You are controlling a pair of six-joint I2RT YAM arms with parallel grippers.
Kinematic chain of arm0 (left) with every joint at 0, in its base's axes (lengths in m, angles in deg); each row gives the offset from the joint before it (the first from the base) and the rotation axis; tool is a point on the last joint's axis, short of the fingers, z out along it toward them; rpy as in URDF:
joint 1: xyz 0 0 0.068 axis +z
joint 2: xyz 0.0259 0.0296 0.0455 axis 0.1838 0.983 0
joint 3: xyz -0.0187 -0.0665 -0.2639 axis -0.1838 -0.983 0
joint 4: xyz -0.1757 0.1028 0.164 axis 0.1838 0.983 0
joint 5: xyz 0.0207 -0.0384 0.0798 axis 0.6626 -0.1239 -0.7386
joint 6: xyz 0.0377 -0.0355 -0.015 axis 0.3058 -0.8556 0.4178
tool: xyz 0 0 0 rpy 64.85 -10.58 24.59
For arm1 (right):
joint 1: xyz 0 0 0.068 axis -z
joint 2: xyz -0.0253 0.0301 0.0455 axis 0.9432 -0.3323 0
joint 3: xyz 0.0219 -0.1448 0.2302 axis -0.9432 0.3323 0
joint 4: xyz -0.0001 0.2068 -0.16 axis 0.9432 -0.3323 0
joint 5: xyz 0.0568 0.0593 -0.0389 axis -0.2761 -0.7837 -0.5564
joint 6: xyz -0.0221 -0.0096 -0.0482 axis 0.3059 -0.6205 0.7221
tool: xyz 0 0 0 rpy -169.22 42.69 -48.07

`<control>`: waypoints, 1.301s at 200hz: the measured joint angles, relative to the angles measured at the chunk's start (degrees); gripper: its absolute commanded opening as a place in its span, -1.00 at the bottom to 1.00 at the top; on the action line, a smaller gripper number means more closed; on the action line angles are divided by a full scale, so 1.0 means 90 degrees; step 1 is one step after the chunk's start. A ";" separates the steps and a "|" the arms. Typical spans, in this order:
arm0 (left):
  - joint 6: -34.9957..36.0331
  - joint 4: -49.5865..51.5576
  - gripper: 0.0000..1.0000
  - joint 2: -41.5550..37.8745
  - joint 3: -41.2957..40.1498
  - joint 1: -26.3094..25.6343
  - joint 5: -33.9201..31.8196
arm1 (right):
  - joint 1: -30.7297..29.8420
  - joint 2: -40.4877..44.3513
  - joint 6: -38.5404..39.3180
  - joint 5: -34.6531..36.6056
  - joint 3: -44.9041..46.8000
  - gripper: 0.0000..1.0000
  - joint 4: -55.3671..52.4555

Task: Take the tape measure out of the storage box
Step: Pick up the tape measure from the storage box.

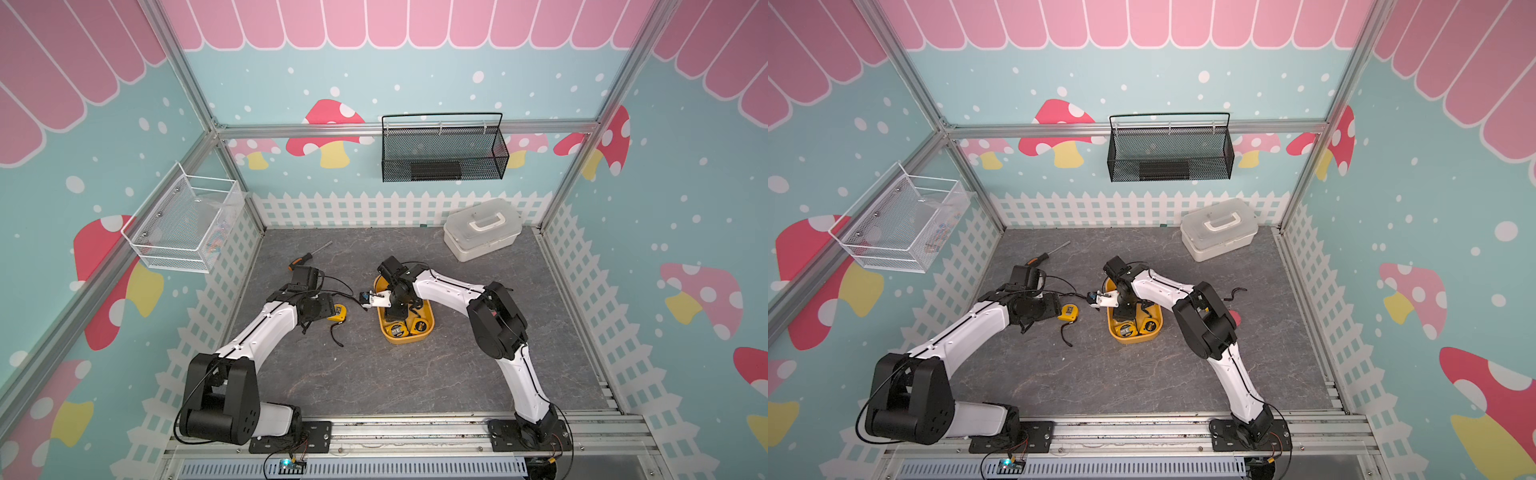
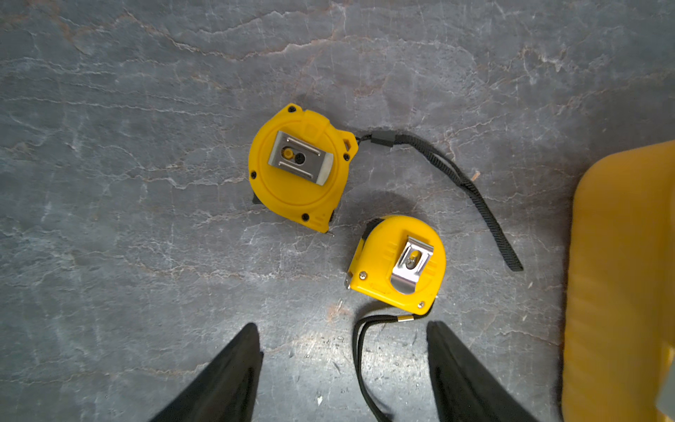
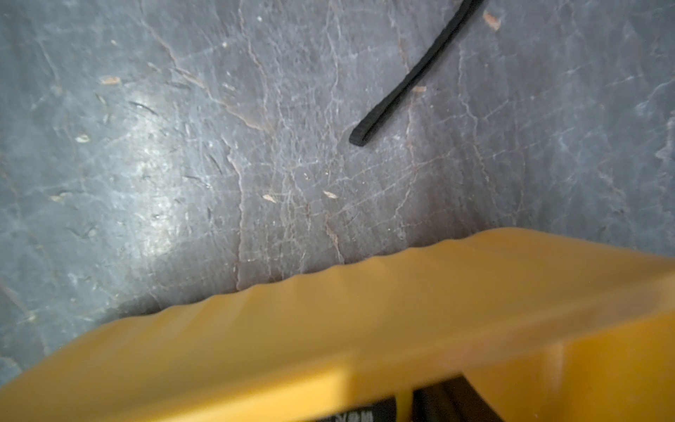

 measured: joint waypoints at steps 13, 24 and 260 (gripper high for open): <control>0.0002 0.0000 0.46 -0.0017 0.0000 0.0000 0.0000 | 0.0010 0.0000 -0.0002 -0.0002 0.0000 0.05 0.0000; 0.0002 0.0000 0.45 -0.0029 0.0000 0.0000 0.0000 | 0.0019 0.0000 -0.0019 -0.0012 0.0002 0.04 0.0005; 0.0002 0.0000 0.45 -0.0029 0.0002 0.0000 0.0000 | 0.0658 0.1622 -0.0413 0.0136 -0.0379 -0.07 -0.0454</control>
